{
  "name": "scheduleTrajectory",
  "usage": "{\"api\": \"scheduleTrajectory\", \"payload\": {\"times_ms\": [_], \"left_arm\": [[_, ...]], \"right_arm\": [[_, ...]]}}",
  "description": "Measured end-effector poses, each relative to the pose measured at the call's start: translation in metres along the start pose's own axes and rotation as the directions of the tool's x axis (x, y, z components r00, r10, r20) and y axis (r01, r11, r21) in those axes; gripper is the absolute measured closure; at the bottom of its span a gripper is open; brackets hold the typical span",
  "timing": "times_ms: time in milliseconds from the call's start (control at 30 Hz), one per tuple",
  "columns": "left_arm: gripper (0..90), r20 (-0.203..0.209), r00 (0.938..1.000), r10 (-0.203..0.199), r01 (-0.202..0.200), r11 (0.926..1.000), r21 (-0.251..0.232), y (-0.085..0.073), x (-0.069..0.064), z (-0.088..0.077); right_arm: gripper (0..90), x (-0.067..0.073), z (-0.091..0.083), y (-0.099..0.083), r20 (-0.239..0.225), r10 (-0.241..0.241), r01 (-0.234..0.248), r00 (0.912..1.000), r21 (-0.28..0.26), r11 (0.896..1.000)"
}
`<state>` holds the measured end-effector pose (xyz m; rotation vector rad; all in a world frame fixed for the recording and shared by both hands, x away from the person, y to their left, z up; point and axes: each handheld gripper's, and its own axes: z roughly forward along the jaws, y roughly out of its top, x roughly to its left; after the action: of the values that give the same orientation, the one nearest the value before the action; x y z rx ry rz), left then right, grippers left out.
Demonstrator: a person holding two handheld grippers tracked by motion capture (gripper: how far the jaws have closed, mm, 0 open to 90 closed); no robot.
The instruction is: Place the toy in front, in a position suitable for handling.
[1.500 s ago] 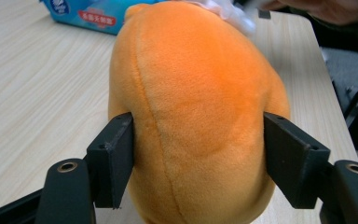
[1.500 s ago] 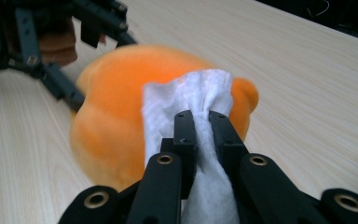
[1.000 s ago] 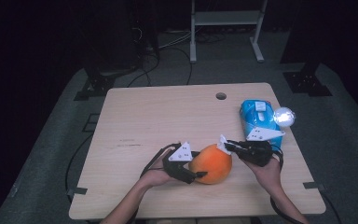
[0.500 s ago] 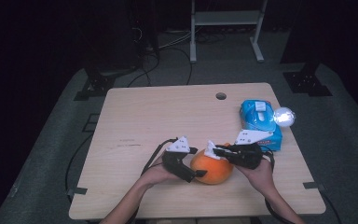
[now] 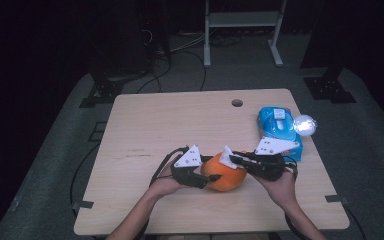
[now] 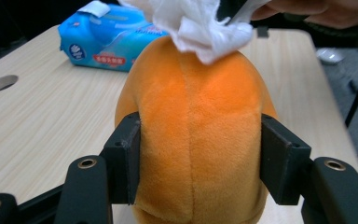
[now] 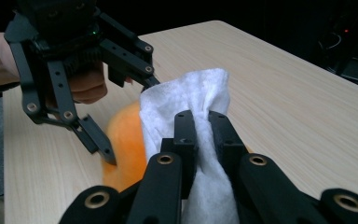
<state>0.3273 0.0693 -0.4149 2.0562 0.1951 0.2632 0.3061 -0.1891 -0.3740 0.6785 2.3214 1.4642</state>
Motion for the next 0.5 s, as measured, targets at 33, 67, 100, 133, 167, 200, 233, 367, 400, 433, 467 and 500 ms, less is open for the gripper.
{"api": "scheduleTrajectory", "payload": {"times_ms": [33,67,100,133,167,200,233,367,400,433,467,500], "left_arm": [[39.6,0.003,1.0000,0.000,0.000,0.9999,0.012,-0.002,-0.001,0.003],[39.4,0.007,1.0000,0.006,-0.006,0.9999,0.011,-0.005,-0.002,0.006],[39.3,0.011,0.9999,0.010,-0.010,0.9999,0.008,-0.005,-0.003,0.008],[39.0,0.009,0.9997,0.024,-0.024,0.9996,0.016,-0.005,-0.004,0.008],[38.8,0.007,0.9994,0.035,-0.035,0.9990,0.027,-0.006,-0.004,0.007],[38.8,0.007,0.9995,0.030,-0.030,0.9993,0.025,-0.008,-0.003,0.005],[38.8,0.011,0.9998,0.018,-0.018,0.9996,0.020,-0.010,-0.002,0.005],[38.3,0.030,0.9996,-0.002,0.001,0.9998,0.020,-0.019,0.004,0.002],[38.0,0.033,0.9995,-0.005,0.004,0.9998,0.018,-0.020,0.005,0.002],[37.8,0.037,0.9993,-0.003,0.002,0.9999,0.017,-0.021,0.005,0.002],[37.5,0.040,0.9992,0.002,-0.003,0.9998,0.021,-0.021,0.006,0.001],[37.3,0.043,0.9991,-0.001,0.000,0.9998,0.021,-0.022,0.006,0.000]], "right_arm": [[82.1,0.003,0.005,0.001,-0.016,0.001,-0.001,0.9999,0.006,1.000],[82.1,0.008,0.012,0.002,-0.039,-0.004,0.004,0.9992,0.008,1.000],[82.1,0.015,0.020,0.003,-0.056,-0.019,0.020,0.9982,0.021,1.000],[82.1,0.023,0.028,0.004,-0.062,-0.046,0.048,0.9970,0.032,0.998],[82.1,0.028,0.033,0.005,-0.060,-0.072,0.074,0.9956,0.041,0.996],[82.1,0.031,0.036,0.006,-0.052,-0.086,0.088,0.9950,0.050,0.995],[82.2,0.030,0.037,0.007,-0.044,-0.080,0.083,0.9958,0.059,0.995],[82.2,0.014,0.031,0.004,0.014,-0.059,0.058,0.9981,0.077,0.995],[82.2,0.006,0.027,0.000,0.021,-0.036,0.034,0.9991,0.076,0.997],[82.2,0.002,0.024,-0.003,0.025,-0.021,0.019,0.9995,0.074,0.997],[82.2,-0.004,0.020,-0.006,0.032,0.000,-0.003,0.9995,0.075,0.997],[82.1,-0.009,0.017,-0.010,0.040,0.018,-0.021,0.9990,0.072,0.997]]}}
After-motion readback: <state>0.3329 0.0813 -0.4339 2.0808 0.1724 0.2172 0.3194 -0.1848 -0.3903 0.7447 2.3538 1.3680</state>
